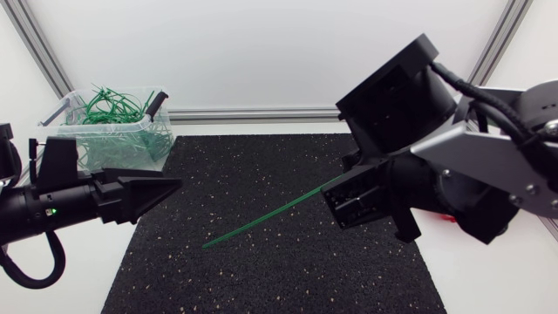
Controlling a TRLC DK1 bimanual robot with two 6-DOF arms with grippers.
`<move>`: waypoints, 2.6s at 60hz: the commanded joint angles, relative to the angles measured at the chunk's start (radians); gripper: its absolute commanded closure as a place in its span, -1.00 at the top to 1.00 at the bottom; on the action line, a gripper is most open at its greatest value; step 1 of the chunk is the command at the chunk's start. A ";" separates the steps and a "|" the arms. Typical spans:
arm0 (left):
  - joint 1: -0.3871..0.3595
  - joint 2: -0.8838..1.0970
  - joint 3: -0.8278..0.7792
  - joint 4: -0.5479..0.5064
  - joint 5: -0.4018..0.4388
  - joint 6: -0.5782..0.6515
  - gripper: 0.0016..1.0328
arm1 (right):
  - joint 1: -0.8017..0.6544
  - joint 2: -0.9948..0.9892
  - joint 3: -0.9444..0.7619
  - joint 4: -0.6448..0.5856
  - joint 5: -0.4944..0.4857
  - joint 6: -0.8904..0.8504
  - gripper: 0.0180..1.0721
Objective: Take a green cable tie from the red box, thread the tail through the head to close it, then place it in the transparent bin on the left.
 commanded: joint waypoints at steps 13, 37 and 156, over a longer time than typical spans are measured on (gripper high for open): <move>-0.110 0.193 0.152 -0.066 0.145 0.095 0.80 | 0.119 0.016 0.048 0.010 0.050 -0.051 -0.89; -0.269 0.339 0.305 -0.222 0.212 0.293 0.80 | 0.180 0.066 0.070 0.092 0.051 -0.101 -0.89; -0.314 0.641 0.578 -0.638 0.217 0.747 -0.52 | 0.240 0.200 0.137 0.202 0.042 -0.160 -0.89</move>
